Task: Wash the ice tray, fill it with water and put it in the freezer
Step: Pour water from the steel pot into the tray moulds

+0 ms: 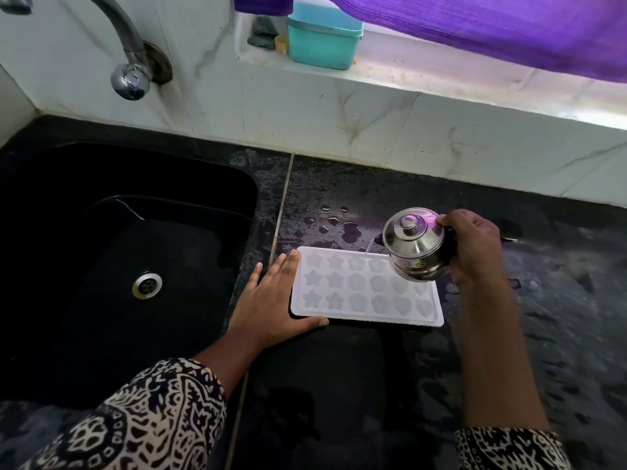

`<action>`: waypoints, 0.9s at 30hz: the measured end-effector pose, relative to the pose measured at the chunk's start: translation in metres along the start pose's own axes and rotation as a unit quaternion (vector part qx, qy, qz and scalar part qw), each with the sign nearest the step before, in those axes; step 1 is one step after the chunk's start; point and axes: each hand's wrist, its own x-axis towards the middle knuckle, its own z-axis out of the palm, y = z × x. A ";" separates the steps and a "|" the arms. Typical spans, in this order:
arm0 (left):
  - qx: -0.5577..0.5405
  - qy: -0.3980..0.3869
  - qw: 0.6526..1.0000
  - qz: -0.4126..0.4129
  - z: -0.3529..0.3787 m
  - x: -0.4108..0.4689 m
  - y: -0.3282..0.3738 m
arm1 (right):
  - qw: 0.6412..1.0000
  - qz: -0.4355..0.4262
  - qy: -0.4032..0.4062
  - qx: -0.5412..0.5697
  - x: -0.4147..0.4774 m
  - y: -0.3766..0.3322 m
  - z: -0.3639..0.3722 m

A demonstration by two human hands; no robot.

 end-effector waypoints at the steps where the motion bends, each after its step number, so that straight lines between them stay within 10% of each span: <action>1: -0.001 0.000 1.000 0.000 0.000 0.000 0.000 | 1.000 0.001 -0.002 -0.001 0.000 0.000 0.000; 27: 0.006 -0.005 1.000 -0.004 -0.003 0.000 0.002 | 1.000 0.016 0.009 -0.021 -0.003 -0.005 0.003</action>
